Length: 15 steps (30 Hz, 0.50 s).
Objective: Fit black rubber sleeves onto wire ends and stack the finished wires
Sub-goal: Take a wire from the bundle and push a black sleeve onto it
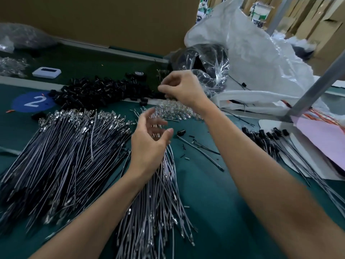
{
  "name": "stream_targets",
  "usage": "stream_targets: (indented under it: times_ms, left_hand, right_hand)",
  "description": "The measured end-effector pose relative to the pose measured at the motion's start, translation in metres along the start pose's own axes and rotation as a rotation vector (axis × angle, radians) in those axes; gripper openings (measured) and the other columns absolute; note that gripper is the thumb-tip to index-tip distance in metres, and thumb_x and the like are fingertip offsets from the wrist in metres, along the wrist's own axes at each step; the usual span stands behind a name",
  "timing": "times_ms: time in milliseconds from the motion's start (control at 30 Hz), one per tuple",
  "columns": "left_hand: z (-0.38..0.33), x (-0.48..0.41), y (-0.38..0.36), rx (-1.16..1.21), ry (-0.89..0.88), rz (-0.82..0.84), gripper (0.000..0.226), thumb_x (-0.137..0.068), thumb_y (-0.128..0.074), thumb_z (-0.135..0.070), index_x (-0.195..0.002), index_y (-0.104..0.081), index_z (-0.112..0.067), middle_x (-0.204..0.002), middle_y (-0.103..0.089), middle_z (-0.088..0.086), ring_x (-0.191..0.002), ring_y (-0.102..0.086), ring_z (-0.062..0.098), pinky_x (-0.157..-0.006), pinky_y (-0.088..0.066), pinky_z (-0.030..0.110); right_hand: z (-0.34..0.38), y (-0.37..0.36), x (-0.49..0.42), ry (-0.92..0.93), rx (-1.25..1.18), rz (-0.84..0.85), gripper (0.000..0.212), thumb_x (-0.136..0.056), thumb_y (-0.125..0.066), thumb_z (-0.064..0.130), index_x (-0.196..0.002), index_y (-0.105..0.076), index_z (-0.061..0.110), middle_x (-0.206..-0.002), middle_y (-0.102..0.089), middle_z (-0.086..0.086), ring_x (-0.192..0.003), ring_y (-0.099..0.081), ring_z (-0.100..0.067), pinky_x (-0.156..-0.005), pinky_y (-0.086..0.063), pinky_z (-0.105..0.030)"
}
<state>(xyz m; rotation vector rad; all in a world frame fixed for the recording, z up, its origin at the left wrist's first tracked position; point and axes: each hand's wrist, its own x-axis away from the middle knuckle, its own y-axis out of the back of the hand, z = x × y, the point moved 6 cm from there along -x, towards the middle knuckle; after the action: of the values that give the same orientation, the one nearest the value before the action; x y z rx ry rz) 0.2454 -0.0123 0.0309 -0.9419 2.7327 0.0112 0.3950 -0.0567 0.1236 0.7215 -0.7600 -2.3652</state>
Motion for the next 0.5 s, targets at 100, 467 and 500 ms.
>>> stream_targets:
  times_ms: [100,467,500]
  left_hand:
    - [-0.005,0.001,-0.001,-0.060,-0.079,0.044,0.072,-0.088,-0.072,-0.026,-0.146,-0.031,-0.033,-0.115,-0.057,-0.008,-0.095,-0.066,0.006,-0.073,-0.059,0.027]
    - [-0.017,0.009,-0.015,-0.026,-0.177,0.183,0.035,-0.084,-0.066,0.011,-0.113,-0.070,-0.009,-0.101,-0.073,0.003,-0.085,-0.073,0.015,-0.067,-0.061,0.028]
    - [-0.017,0.010,-0.015,-0.013,-0.171,0.192,0.033,-0.085,-0.065,0.010,-0.113,-0.070,-0.007,-0.101,-0.074,0.006,-0.085,-0.073,0.017,-0.071,-0.061,0.030]
  right_hand:
    - [0.001,0.011,0.051,-0.053,-0.175,0.162,0.006,-0.081,-0.077,0.010,-0.086,-0.073,0.012,-0.080,-0.075,-0.006,-0.072,-0.070,-0.014,-0.074,-0.058,-0.024]
    - [-0.019,0.009,0.125,-0.166,-0.487,0.023,0.014,-0.082,-0.072,-0.004,-0.085,-0.070,0.009,-0.074,-0.074,-0.005,-0.066,-0.071,-0.016,-0.069,-0.056,-0.024]
    - [-0.020,0.009,0.126,-0.172,-0.480,0.007,0.014,-0.081,-0.074,-0.003,-0.084,-0.069,0.010,-0.074,-0.074,-0.005,-0.065,-0.071,-0.017,-0.068,-0.056,-0.024]
